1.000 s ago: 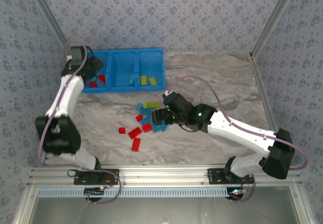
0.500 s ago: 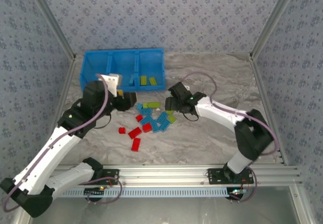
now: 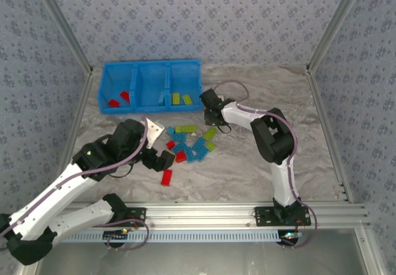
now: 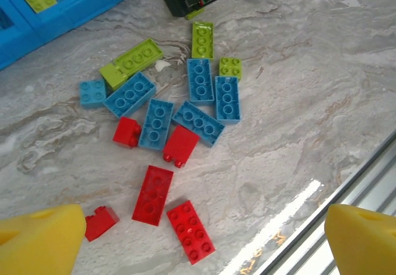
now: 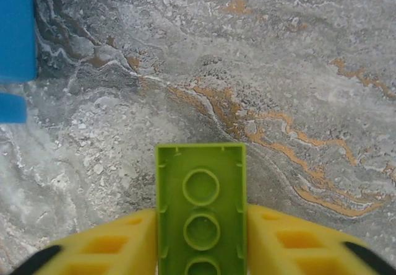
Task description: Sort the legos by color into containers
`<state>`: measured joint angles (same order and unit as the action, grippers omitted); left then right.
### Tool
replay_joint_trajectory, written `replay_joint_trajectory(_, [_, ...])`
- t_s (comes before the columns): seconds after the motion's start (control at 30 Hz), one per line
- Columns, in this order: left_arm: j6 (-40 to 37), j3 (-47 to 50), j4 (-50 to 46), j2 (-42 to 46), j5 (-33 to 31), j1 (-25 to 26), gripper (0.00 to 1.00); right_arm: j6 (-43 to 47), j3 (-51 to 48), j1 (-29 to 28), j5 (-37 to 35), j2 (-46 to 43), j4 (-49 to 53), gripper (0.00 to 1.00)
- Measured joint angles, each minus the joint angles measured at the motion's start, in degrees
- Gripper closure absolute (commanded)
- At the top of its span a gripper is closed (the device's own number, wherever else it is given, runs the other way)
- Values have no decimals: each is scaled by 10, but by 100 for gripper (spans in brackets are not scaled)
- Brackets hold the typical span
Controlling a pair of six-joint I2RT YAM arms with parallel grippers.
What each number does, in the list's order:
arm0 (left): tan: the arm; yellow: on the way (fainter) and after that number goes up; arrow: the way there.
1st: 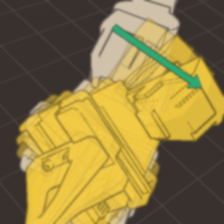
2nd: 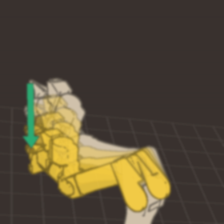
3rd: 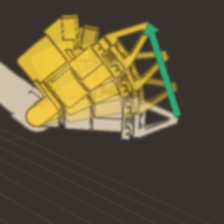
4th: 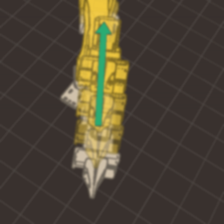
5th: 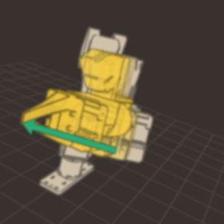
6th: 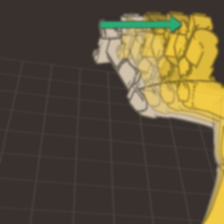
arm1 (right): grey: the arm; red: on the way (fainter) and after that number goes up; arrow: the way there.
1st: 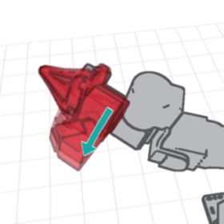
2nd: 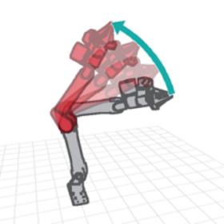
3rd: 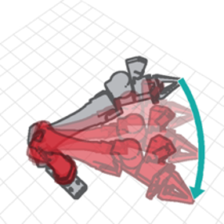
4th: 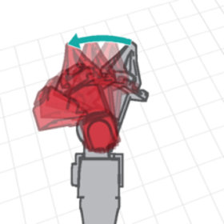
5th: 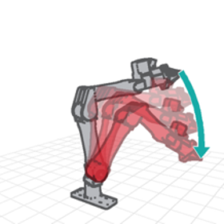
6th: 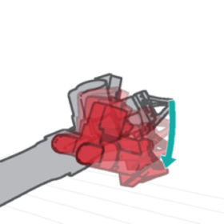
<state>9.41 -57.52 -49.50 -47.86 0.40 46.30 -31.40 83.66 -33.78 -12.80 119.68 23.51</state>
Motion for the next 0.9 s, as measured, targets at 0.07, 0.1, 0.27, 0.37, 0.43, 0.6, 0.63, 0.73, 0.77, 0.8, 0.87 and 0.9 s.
replay_joint_trajectory(0.07, [-4,14,0,15,-9,0,1,0,0,1,3,-3,-2,74])
replay_joint_trajectory(0.1, [-4,17,-1,17,-11,0,1,2,-2,1,5,-6,-2,74])
replay_joint_trajectory(0.27, [-6,28,-3,19,-42,0,1,14,-29,-13,-8,-83,13,74])
replay_joint_trajectory(0.37, [-5,40,-3,37,-64,-5,1,27,-26,-42,-23,-157,8,73])
replay_joint_trajectory(0.43, [-3,47,-3,56,-76,-14,1,38,-7,-69,-33,-189,2,72])
replay_joint_trajectory(0.6, [5,57,0,91,-95,-46,1,63,105,-117,-47,-152,-16,72])
replay_joint_trajectory(0.63, [6,57,0,94,-99,-48,1,67,135,-118,-48,-126,-19,72])
replay_joint_trajectory(0.73, [7,58,0,93,-103,-51,1,76,225,-113,-55,-34,-20,72])
replay_joint_trajectory(0.77, [7,58,0,92,-105,-51,1,80,254,-109,-56,0,-19,72])
replay_joint_trajectory(0.8, [7,59,0,91,-106,-53,1,82,276,-106,-57,28,-16,71])
replay_joint_trajectory(0.87, [7,61,0,91,-108,-56,1,85,326,-98,-59,90,-5,68])
replay_joint_trajectory(0.9, [7,62,0,91,-108,-58,1,86,345,-94,-59,115,2,65])
